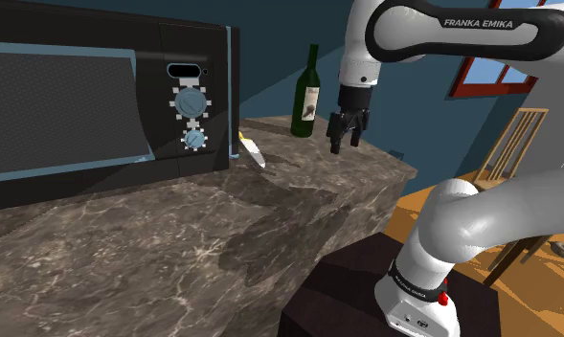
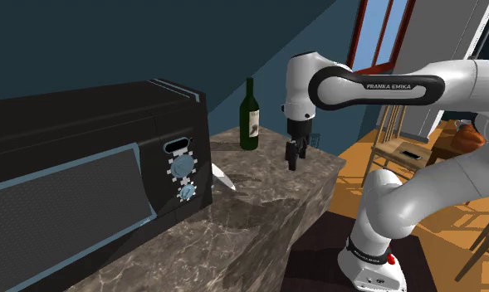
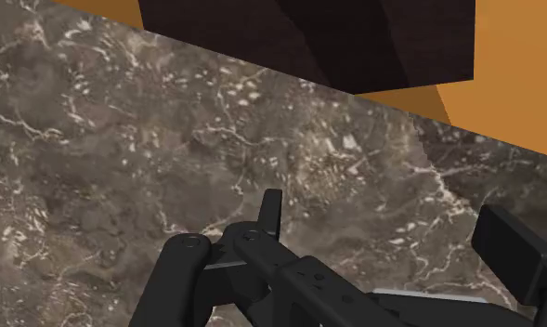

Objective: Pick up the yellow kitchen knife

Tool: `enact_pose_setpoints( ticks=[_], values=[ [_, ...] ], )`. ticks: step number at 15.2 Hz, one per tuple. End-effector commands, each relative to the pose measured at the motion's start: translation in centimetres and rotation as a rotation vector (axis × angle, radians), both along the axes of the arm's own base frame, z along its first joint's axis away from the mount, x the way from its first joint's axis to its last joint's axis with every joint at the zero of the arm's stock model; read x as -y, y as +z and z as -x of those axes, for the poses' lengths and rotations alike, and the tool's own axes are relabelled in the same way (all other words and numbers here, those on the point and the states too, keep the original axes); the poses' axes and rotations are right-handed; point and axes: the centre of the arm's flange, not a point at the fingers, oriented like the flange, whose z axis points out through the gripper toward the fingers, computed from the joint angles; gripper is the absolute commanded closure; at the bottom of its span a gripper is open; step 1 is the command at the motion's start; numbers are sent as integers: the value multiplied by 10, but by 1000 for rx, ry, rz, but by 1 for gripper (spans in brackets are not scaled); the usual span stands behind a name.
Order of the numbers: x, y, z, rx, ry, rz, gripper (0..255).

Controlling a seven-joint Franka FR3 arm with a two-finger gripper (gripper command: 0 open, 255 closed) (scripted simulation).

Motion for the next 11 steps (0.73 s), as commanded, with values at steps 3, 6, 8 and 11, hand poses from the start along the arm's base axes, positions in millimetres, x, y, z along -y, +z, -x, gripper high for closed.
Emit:
enact_pose_setpoints(
  ticks=[3,6,8,11],
  values=[
    [-3,-2,-27,-7,-8,5,0],
    [-6,-5,-68,-17,-21,12,0],
    [-9,-8,-95,-24,-29,17,0],
    [-11,-12,-136,-35,-42,25,0]
  ],
)
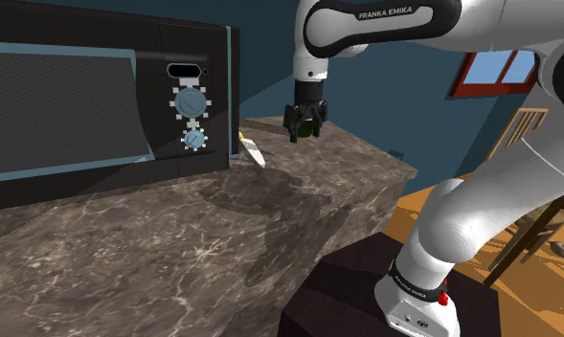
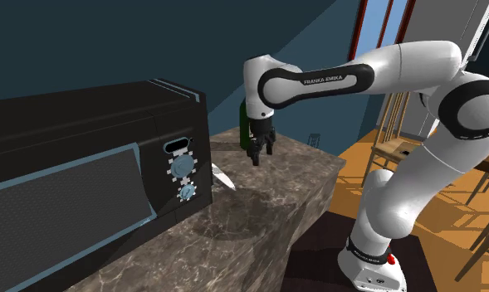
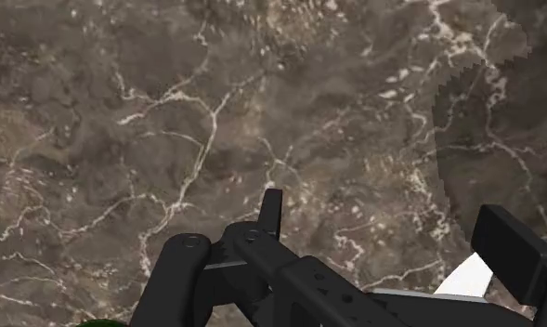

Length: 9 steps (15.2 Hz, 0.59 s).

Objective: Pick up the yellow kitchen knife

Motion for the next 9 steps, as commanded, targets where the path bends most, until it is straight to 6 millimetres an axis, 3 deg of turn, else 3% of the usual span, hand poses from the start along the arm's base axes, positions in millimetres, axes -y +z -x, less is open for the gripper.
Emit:
enact_pose_setpoints(
  ticks=[1,9],
  values=[
    [-3,-3,-25,-8,-9,5,0],
    [-8,-16,-134,-35,-42,25,0]
  ],
)
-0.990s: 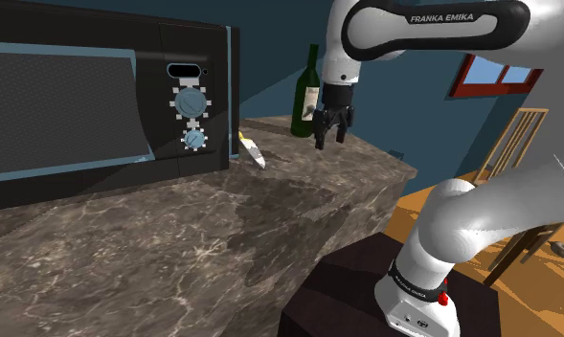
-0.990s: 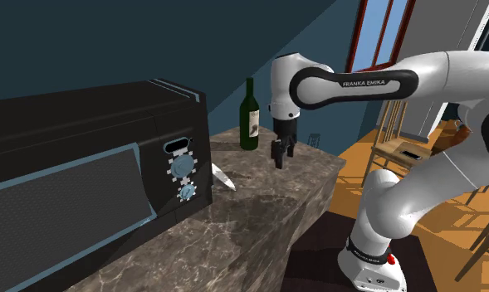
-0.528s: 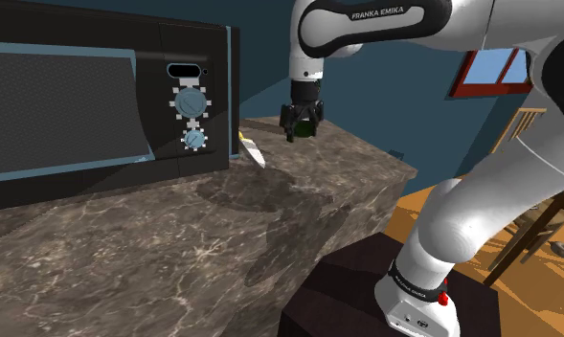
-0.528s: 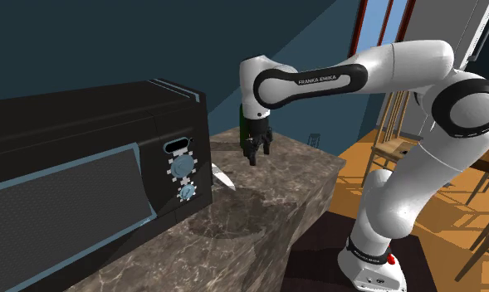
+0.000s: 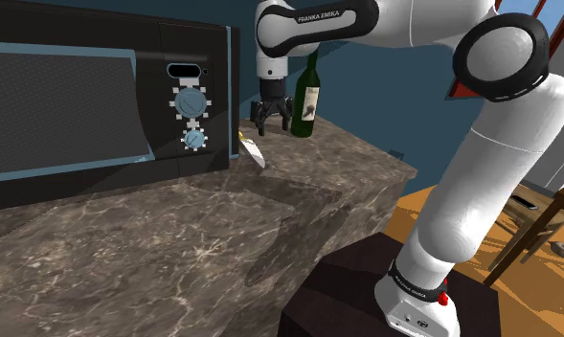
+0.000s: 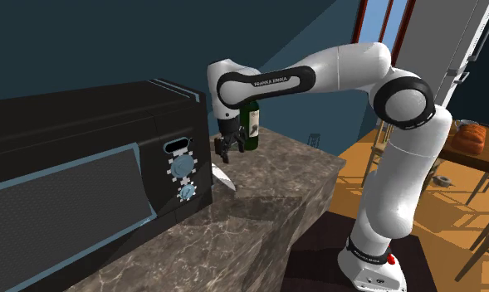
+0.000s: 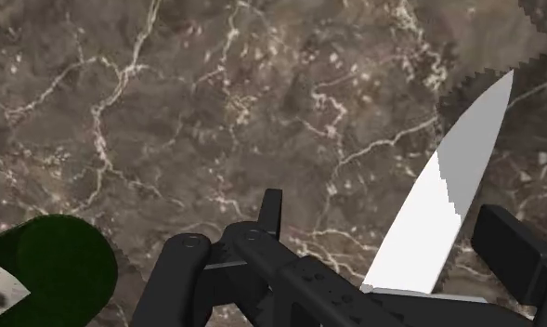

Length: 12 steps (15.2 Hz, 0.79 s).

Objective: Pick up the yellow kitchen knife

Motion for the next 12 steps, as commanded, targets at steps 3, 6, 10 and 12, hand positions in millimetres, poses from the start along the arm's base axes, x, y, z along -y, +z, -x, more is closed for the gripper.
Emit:
enact_pose_setpoints(
  ticks=[3,6,10,12],
  values=[
    [-2,-6,-57,-14,-17,10,0],
    [-2,-12,-97,-25,-29,17,0],
    [-2,-21,-150,-38,-46,27,0],
    [-2,-31,-150,-38,-46,27,0]
  ],
)
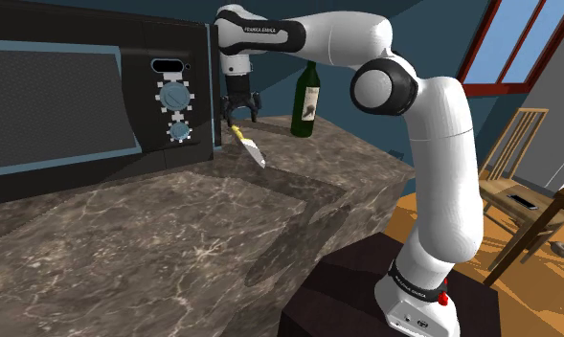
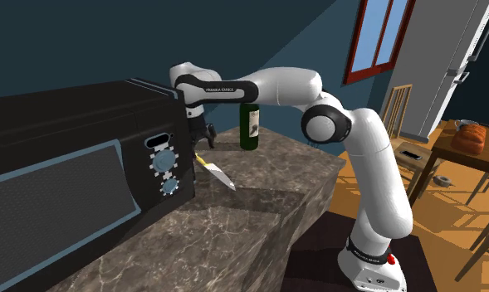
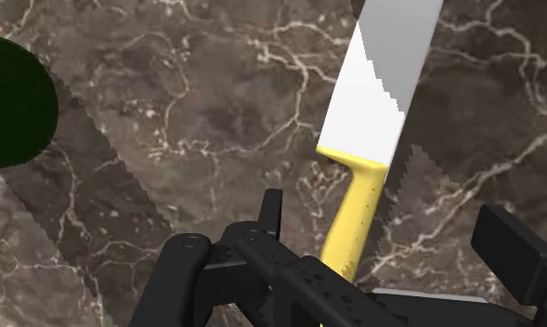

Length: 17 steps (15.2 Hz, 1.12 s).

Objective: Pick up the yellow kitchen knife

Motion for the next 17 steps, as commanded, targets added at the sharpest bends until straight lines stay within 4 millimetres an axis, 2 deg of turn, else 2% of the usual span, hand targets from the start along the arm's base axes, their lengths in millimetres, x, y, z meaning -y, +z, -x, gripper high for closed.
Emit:
enact_pose_setpoints(
  ticks=[1,5,7,8,16,17],
  values=[
    [-3,-20,-4,-12,5,1,0],
    [-3,-41,-4,-12,5,1,0],
    [-3,-44,-4,-12,5,1,0],
    [-1,-45,2,-12,5,1,255],
    [1,-45,2,-12,5,1,255],
    [-3,-44,-4,-12,5,1,255]
  ],
)
